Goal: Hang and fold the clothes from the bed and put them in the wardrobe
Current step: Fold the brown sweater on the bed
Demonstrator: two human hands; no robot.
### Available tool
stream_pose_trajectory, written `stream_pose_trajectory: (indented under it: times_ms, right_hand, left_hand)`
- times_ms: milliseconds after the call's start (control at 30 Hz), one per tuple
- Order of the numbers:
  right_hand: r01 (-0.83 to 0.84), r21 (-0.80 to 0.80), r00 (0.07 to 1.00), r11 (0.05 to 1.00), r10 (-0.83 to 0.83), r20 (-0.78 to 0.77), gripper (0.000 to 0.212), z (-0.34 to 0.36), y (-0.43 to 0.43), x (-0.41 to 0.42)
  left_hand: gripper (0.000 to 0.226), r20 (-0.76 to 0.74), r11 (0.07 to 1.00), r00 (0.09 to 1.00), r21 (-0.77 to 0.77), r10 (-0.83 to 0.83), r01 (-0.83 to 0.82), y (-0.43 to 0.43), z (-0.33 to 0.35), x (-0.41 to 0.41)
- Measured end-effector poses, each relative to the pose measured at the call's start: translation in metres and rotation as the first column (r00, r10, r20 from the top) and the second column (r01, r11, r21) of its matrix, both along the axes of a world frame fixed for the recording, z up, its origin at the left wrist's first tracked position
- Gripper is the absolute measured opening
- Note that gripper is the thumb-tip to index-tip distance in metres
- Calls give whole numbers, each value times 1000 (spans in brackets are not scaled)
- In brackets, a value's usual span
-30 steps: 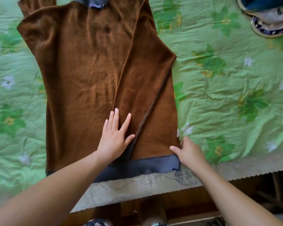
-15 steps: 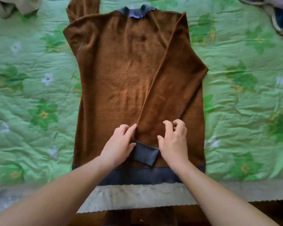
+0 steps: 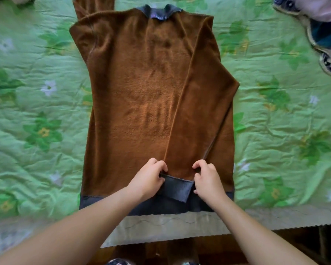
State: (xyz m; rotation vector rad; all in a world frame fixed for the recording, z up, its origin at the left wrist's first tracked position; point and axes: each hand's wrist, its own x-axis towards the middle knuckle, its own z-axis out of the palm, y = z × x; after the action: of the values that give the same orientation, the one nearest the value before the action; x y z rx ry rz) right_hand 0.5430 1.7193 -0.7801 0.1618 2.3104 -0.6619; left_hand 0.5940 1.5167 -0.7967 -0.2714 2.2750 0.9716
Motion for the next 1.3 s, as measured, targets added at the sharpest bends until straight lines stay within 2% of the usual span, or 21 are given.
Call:
stream_pose_trajectory:
  times_ms: [33,100,167,233,300,367,433,567,633,733,800,833,900,933,1000,1033,1100,1133,1200,1233,1300]
  right_hand:
    - [-101,71,994,992,103,-21,19,-1,1,1]
    - [-222,234,937,947,273,-218,23,-3,-3,-4]
    - [-339,346,812,875,458,-361,44,-5,-11,-13]
    - [-491,433,719,756,632,-288,63,-8,-19,-25]
    - [-537,478,684,696,690,-237,61,-7,-30,-43]
    - [-519,490,661,701,692,-291,49,-2,-46,-66]
    - [-555,474,623,684,719,-308,50,5,-69,-93]
    - [-703,346,568,621,783,-252,64,3,-126,-145]
    - [-740,322,541,591,807,-237,67,0,-156,-168]
    - [-756,308,541,578,816,-204,67,-1,-199,-197]
    - [-734,335,539,591,806,-243,62,1,-227,-213]
    - [-713,342,544,611,791,-279,58,2,-241,-222]
    - [-673,324,563,665,745,-358,49,6,-272,-242]
    - [-666,302,565,682,726,-392,46,7,-288,-252]
    - [-673,213,589,708,688,-425,45,7,-319,-272]
    - [-676,150,613,721,664,-427,46,7,-333,-280]
    - [-662,52,647,748,605,-464,50,7,-358,-294]
    - [-651,30,648,759,576,-499,53,7,-369,-300]
    - [-640,12,653,768,552,-519,69,8,-386,-316]
    - [-650,17,657,760,573,-490,80,10,-393,-324]
    - [-688,45,649,724,643,-406,93,11,-404,-341]
  left_hand:
    - [25,-51,996,997,-72,-58,54,2,2,2]
    - [30,-184,970,969,-207,-165,126,3,5,2]
    - [46,-277,926,915,-321,-292,198,1,3,-4]
    - [57,-253,873,869,-370,-425,319,-5,1,-14]
    - [54,-223,846,843,-357,-489,397,-15,1,-26]
    - [48,-312,867,829,-351,-465,354,-29,1,-39]
    - [48,-371,884,839,-399,-398,244,-51,2,-57]
    - [50,-324,818,912,-575,-251,21,-115,-3,-94]
    - [52,-300,792,940,-609,-165,-55,-148,-6,-106]
    - [53,-432,833,902,-491,22,-255,-195,-6,-123]
    - [54,-493,852,812,-233,313,-469,-227,-9,-141]
    - [55,-450,809,738,-56,502,-584,-242,-9,-154]
    - [54,-248,588,537,237,806,-774,-268,-9,-186]
    - [52,-140,458,437,325,889,-828,-278,-8,-202]
    - [49,45,244,294,446,955,-861,-293,-8,-232]
    - [46,117,175,261,482,958,-858,-298,-7,-244]
    - [39,223,121,260,492,940,-862,-304,-4,-260]
    - [33,280,123,290,491,915,-862,-306,-3,-266]
    - [10,369,182,416,527,831,-830,-306,0,-275]
    - [11,392,230,492,551,777,-802,-306,1,-279]
    - [33,422,327,618,579,663,-747,-308,5,-286]
